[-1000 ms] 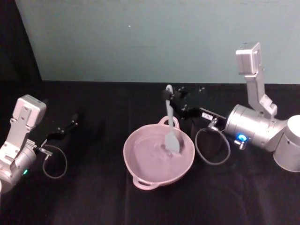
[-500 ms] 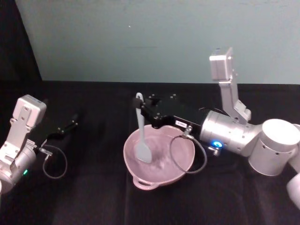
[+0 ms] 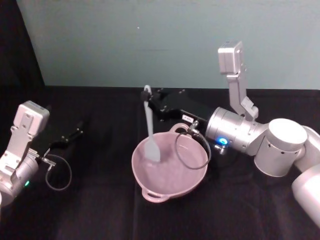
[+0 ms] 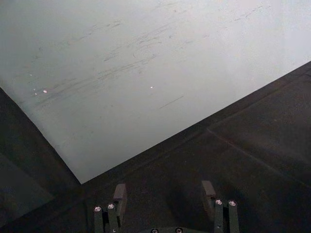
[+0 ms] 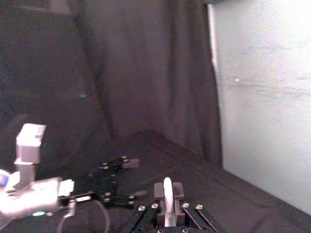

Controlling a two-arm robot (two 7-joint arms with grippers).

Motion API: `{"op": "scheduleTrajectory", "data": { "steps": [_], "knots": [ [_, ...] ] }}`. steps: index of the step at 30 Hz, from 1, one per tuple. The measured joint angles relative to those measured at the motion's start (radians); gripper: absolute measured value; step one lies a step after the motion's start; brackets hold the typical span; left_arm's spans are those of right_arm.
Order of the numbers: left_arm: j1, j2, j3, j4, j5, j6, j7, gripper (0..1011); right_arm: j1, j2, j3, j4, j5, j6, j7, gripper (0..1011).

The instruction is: Use the one hand to pick up the spoon and stir the clear water in the bowl.

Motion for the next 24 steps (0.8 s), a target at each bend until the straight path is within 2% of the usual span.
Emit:
{"op": "scheduleTrajectory", "data": {
  "steps": [6, 13, 19, 24],
  "knots": [
    [0.000, 0.000, 0.000, 0.000, 0.000, 0.000, 0.000, 1005, -0.016, 0.040, 0.035, -0.023, -0.023, 0.033, -0.067, 112],
    [0.000, 0.000, 0.000, 0.000, 0.000, 0.000, 0.000, 1005, -0.055, 0.093, 0.066, -0.080, -0.057, 0.055, -0.108, 112],
    [0.000, 0.000, 0.000, 0.000, 0.000, 0.000, 0.000, 1005, -0.090, 0.116, 0.083, -0.132, -0.064, 0.062, -0.107, 112],
    [0.000, 0.000, 0.000, 0.000, 0.000, 0.000, 0.000, 1005, -0.111, 0.122, 0.082, -0.173, -0.066, 0.067, -0.096, 112]
  ]
}}
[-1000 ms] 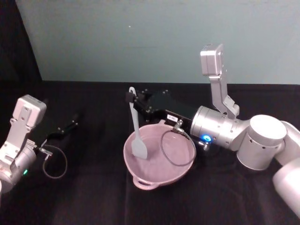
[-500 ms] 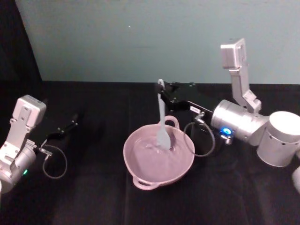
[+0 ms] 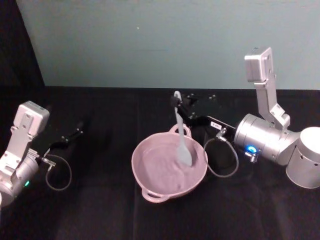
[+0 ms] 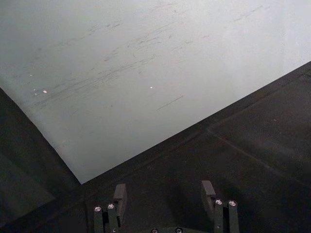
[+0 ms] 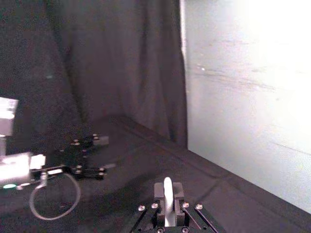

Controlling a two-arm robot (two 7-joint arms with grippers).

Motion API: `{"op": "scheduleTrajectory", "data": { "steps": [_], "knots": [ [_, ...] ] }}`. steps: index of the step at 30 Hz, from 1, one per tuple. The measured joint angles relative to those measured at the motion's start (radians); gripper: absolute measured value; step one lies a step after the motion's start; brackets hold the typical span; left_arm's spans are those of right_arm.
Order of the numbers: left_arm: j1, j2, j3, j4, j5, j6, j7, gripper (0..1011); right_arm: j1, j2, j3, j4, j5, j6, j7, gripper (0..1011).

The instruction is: Use the one hand to pick up the spoon and stir the clear water in the bowl.

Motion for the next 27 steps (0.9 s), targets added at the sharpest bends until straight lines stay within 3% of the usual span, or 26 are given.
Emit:
{"op": "scheduleTrajectory", "data": {
  "steps": [4, 10, 19, 27],
  "knots": [
    [0.000, 0.000, 0.000, 0.000, 0.000, 0.000, 0.000, 1005, -0.011, -0.005, -0.015, -0.033, 0.002, 0.003, 0.021, 112],
    [0.000, 0.000, 0.000, 0.000, 0.000, 0.000, 0.000, 1005, -0.010, -0.033, -0.038, -0.028, 0.027, 0.003, 0.050, 112],
    [0.000, 0.000, 0.000, 0.000, 0.000, 0.000, 0.000, 1005, 0.039, -0.091, -0.073, 0.053, 0.050, -0.014, 0.073, 112],
    [0.000, 0.000, 0.000, 0.000, 0.000, 0.000, 0.000, 1005, 0.094, -0.132, -0.080, 0.155, 0.053, -0.035, 0.079, 112]
  ]
}}
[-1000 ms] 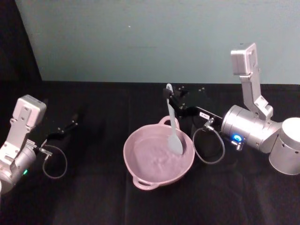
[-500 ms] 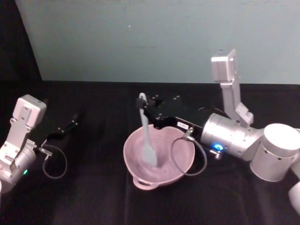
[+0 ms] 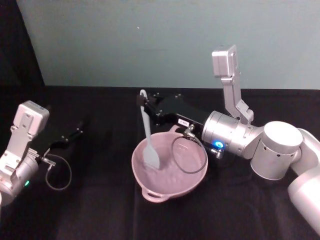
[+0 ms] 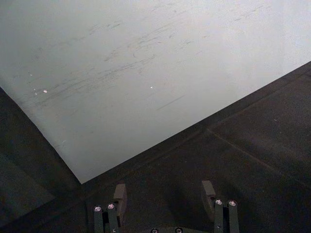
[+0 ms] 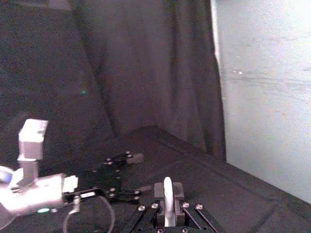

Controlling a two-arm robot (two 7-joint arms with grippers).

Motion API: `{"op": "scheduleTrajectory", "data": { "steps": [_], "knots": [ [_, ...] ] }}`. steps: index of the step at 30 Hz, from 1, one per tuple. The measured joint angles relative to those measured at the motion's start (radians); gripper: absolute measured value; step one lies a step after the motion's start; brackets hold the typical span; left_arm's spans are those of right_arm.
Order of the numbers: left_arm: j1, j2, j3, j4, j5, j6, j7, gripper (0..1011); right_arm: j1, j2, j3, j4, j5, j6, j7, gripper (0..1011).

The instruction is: Use the one hand to pick up the spoon and stir the clear water in the bowl.

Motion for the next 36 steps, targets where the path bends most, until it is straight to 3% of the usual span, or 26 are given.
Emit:
{"op": "scheduleTrajectory", "data": {
  "steps": [4, 10, 15, 21, 30, 36],
  "knots": [
    [0.000, 0.000, 0.000, 0.000, 0.000, 0.000, 0.000, 1005, 0.017, -0.003, 0.017, 0.039, 0.004, -0.009, -0.006, 112],
    [0.000, 0.000, 0.000, 0.000, 0.000, 0.000, 0.000, 1005, 0.010, 0.021, 0.049, 0.038, 0.007, -0.015, -0.025, 112],
    [0.000, 0.000, 0.000, 0.000, 0.000, 0.000, 0.000, 1005, -0.018, 0.059, 0.079, 0.002, 0.010, -0.015, -0.040, 112],
    [0.000, 0.000, 0.000, 0.000, 0.000, 0.000, 0.000, 1005, -0.053, 0.095, 0.090, -0.053, 0.007, -0.004, -0.046, 112],
    [0.000, 0.000, 0.000, 0.000, 0.000, 0.000, 0.000, 1005, -0.078, 0.105, 0.064, -0.111, 0.003, 0.013, -0.030, 112],
    [0.000, 0.000, 0.000, 0.000, 0.000, 0.000, 0.000, 1005, -0.074, 0.080, 0.018, -0.127, -0.001, 0.017, -0.005, 112]
  ]
}}
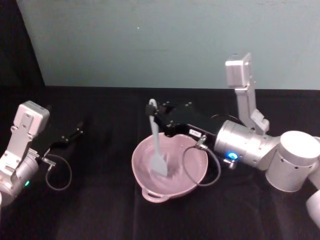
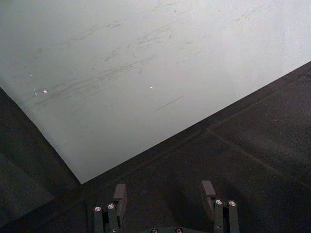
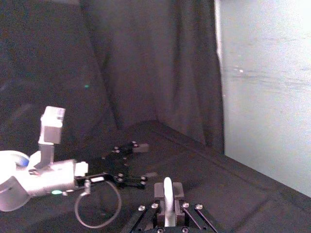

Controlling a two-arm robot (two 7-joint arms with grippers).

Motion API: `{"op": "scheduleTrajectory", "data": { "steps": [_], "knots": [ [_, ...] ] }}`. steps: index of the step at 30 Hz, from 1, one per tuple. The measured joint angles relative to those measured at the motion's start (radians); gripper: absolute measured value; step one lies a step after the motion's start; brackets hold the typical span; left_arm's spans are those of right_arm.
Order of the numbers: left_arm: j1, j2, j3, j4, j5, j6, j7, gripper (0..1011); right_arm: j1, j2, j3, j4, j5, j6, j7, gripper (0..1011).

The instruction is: Use the one hand to pick up the spoon and stir the clear water in the bowl.

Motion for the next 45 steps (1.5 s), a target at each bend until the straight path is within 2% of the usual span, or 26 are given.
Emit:
{"op": "scheduleTrajectory", "data": {
  "steps": [5, 13, 22, 28, 33, 38, 45],
  "knots": [
    [0.000, 0.000, 0.000, 0.000, 0.000, 0.000, 0.000, 1005, 0.014, -0.019, -0.019, 0.012, -0.002, 0.000, 0.006, 112],
    [0.000, 0.000, 0.000, 0.000, 0.000, 0.000, 0.000, 1005, 0.061, -0.064, -0.040, 0.079, -0.009, -0.011, 0.008, 112],
    [0.000, 0.000, 0.000, 0.000, 0.000, 0.000, 0.000, 1005, 0.089, -0.081, -0.014, 0.156, -0.009, -0.034, -0.002, 112],
    [0.000, 0.000, 0.000, 0.000, 0.000, 0.000, 0.000, 1005, 0.084, -0.055, 0.027, 0.172, -0.002, -0.039, -0.019, 112],
    [0.000, 0.000, 0.000, 0.000, 0.000, 0.000, 0.000, 1005, 0.058, -0.016, 0.060, 0.146, 0.005, -0.033, -0.030, 112],
    [0.000, 0.000, 0.000, 0.000, 0.000, 0.000, 0.000, 1005, 0.032, 0.013, 0.072, 0.108, 0.006, -0.024, -0.031, 112],
    [0.000, 0.000, 0.000, 0.000, 0.000, 0.000, 0.000, 1005, 0.011, 0.029, 0.063, 0.060, -0.002, -0.013, -0.027, 112]
  ]
}}
